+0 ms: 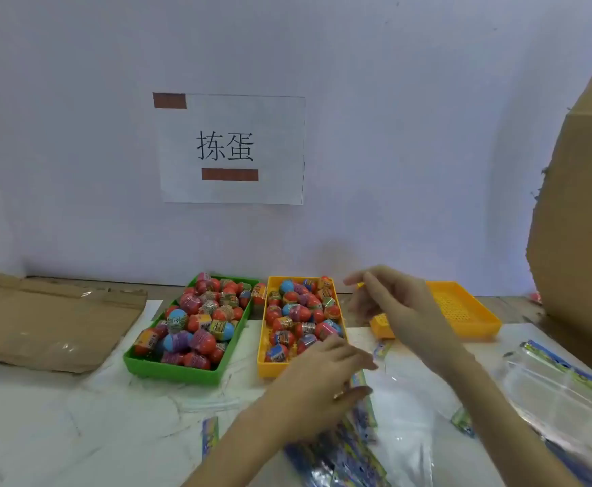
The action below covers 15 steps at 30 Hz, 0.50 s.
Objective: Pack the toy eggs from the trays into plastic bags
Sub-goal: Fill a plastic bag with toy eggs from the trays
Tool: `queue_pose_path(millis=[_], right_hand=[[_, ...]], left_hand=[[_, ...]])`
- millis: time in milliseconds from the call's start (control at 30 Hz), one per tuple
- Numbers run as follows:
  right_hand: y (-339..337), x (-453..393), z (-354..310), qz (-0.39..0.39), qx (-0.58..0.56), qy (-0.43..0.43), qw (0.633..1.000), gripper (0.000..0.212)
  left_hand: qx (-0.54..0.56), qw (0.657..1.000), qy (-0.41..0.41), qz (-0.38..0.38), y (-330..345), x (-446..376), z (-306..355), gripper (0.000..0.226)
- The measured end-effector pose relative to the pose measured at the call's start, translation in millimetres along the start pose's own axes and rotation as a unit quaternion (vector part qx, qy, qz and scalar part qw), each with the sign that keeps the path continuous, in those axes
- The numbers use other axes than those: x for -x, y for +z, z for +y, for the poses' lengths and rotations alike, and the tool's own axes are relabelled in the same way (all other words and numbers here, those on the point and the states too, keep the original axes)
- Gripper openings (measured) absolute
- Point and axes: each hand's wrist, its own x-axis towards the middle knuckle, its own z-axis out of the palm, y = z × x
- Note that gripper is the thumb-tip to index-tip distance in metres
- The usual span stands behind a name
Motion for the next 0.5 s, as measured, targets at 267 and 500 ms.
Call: queue_pose_path(millis=[267,500], right_hand=[[11.1,6.8,56.3,0.044,0.099,-0.013,0.994,0.022],[9.3,13.3,51.9,0.037,0.137,-0.011,0.99,0.021]], left_hand=[[-0.081,0.996,0.043,0.015,26.6,-0.3,-12.2,0.042],[-0.097,0.991,0.042,0.084,32.8,0.4,-8.2,0.017]])
